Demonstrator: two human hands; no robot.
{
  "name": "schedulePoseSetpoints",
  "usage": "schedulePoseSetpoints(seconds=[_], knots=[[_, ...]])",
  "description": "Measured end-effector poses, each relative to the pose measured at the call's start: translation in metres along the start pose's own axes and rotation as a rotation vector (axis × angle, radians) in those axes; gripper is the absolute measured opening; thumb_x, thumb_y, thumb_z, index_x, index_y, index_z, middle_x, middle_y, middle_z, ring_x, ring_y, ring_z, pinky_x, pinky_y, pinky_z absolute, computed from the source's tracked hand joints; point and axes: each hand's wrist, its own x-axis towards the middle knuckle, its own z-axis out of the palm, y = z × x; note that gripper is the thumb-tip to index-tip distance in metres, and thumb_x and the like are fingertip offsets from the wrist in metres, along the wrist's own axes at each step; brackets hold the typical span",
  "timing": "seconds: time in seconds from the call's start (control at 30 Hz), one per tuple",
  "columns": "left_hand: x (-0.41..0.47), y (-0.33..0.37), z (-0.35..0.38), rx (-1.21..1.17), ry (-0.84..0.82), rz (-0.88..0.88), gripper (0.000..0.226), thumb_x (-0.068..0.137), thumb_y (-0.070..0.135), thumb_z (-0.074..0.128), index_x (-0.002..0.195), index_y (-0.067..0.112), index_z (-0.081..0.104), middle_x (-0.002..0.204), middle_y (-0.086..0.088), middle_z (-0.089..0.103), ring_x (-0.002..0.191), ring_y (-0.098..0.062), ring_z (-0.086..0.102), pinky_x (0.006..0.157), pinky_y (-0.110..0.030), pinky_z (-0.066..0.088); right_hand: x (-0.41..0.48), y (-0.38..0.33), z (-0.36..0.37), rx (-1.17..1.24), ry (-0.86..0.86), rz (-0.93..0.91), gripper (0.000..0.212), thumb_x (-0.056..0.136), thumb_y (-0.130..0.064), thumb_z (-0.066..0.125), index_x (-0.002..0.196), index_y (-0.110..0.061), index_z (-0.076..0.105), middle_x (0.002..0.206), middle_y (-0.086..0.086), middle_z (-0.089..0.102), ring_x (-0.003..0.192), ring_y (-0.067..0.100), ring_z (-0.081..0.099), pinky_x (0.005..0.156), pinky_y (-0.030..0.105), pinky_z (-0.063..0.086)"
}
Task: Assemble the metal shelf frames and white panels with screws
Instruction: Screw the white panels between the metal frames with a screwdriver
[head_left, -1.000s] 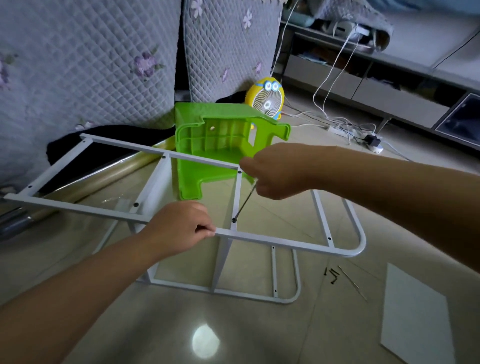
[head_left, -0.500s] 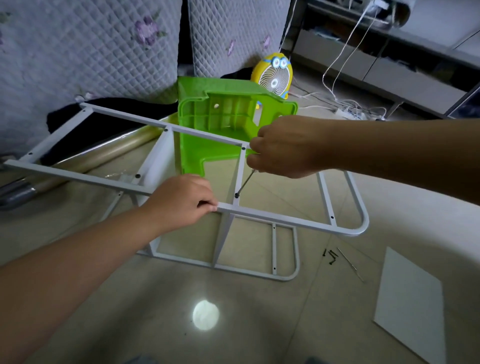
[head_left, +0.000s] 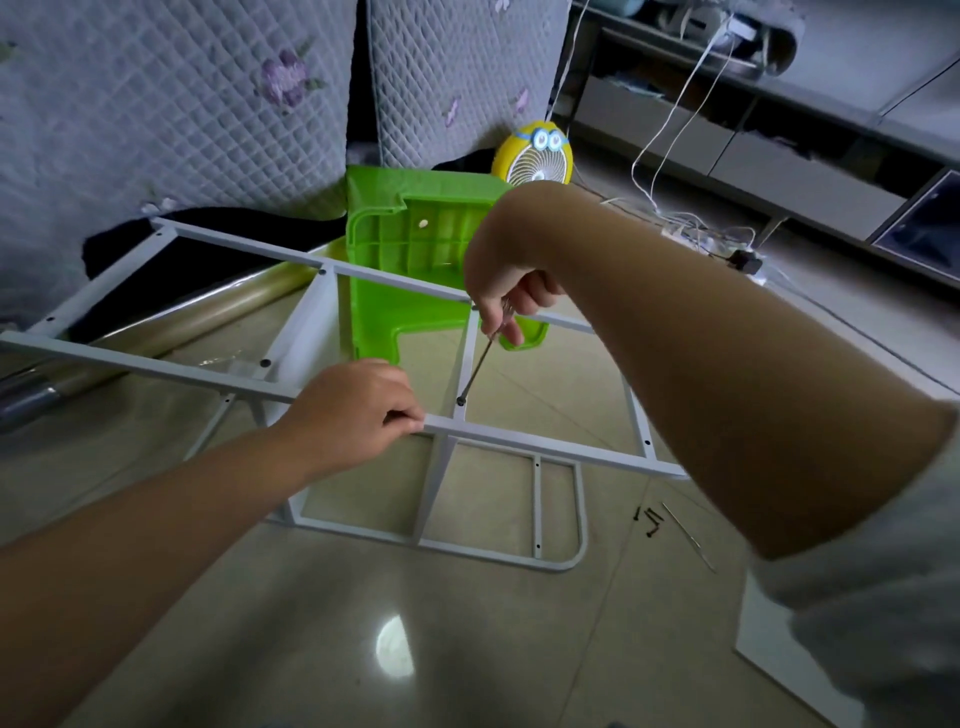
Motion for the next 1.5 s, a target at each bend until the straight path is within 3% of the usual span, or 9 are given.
schedulePoseSetpoints(seconds=[0.3,0.43,0.6,0.77,0.9,1.13,1.27,1.37,1.5], knots=[[0.007,0.002,-0.007,-0.038,-0.088,-0.102,0.011,0.074,0.021,0.068,0.070,0.014,0.075,0.064,0.010,0.061,0.064,-0.015,0.062,0.057,-0.021,0.046,-0.004,0.011,0.029,-0.215,0.209,-0.034,0.034,0.098,-0.032,0.037,0.086,-0.004,0.052,0.071,0.011,0.049,0.044,0.016,0.051,0.035,0.014,0.037],[0.020,-0.002,-0.012,-0.018,-0.275,-0.203,0.011,0.081,0.022,0.068,0.086,0.016,0.075,0.067,0.020,0.048,0.076,-0.006,0.055,0.060,-0.007,0.030,-0.016,0.017,0.051,-0.487,0.504,-0.131,0.023,0.097,-0.015,0.039,0.114,-0.005,0.049,0.107,0.015,0.058,0.095,0.030,0.058,0.066,0.031,0.042],[0.026,0.001,-0.014,0.029,-0.348,-0.208,0.013,0.083,0.025,0.066,0.089,0.018,0.074,0.086,0.008,0.064,0.087,-0.009,0.058,0.066,-0.017,0.038,-0.009,0.024,0.061,-0.818,1.061,-0.396,0.030,0.068,-0.010,0.033,0.054,-0.016,0.058,0.056,0.002,0.056,0.055,0.022,0.056,0.048,0.022,0.035],[0.023,0.001,-0.014,0.004,-0.312,-0.247,0.010,0.082,0.023,0.067,0.085,0.017,0.074,0.068,0.019,0.050,0.076,-0.004,0.051,0.058,-0.007,0.030,-0.013,0.026,0.061,-0.923,0.983,-0.475,0.013,0.074,-0.011,0.055,0.062,-0.011,0.060,0.054,0.005,0.056,0.051,0.025,0.056,0.043,0.021,0.034],[0.023,0.002,-0.014,0.000,-0.302,-0.235,0.009,0.081,0.022,0.068,0.084,0.016,0.074,0.067,0.019,0.049,0.077,-0.003,0.052,0.062,-0.009,0.033,-0.022,0.011,0.054,-0.737,0.681,-0.192,0.025,0.096,-0.023,0.040,0.102,-0.009,0.059,0.089,0.009,0.062,0.080,0.029,0.057,0.048,0.023,0.027],[0.017,0.006,-0.011,0.049,-0.250,-0.226,0.012,0.082,0.022,0.066,0.086,0.015,0.075,0.081,0.007,0.063,0.080,-0.010,0.057,0.064,-0.018,0.038,-0.002,0.022,0.031,0.161,0.028,0.024,0.034,0.098,-0.019,0.037,0.071,-0.004,0.051,0.049,0.001,0.022,0.023,0.008,0.017,0.036,0.002,0.019],[0.003,0.000,-0.002,0.231,-0.149,-0.102,0.025,0.087,0.030,0.051,0.089,0.017,0.072,0.081,0.003,0.067,0.077,-0.017,0.063,0.060,-0.023,0.043,-0.010,0.001,0.035,-0.102,0.185,0.022,0.033,0.098,-0.015,0.033,0.076,-0.005,0.057,0.059,0.006,0.038,0.038,0.013,0.039,0.028,0.008,0.025],[-0.017,-0.014,0.012,0.316,0.000,0.032,0.031,0.086,0.026,0.039,0.089,0.010,0.065,0.068,-0.003,0.067,0.058,-0.021,0.063,0.049,-0.023,0.049,-0.015,0.001,0.049,-0.343,0.425,-0.035,0.028,0.096,-0.020,0.038,0.107,-0.002,0.058,0.094,0.010,0.058,0.081,0.025,0.053,0.064,0.022,0.039],[-0.038,-0.017,0.029,0.475,0.147,0.137,0.037,0.102,0.021,0.018,0.115,0.002,0.047,0.103,-0.015,0.069,0.096,-0.029,0.065,0.089,-0.034,0.040,-0.021,0.015,0.059,-0.560,0.589,-0.117,0.024,0.095,-0.016,0.040,0.113,-0.010,0.054,0.110,0.010,0.055,0.100,0.029,0.056,0.066,0.031,0.040]])
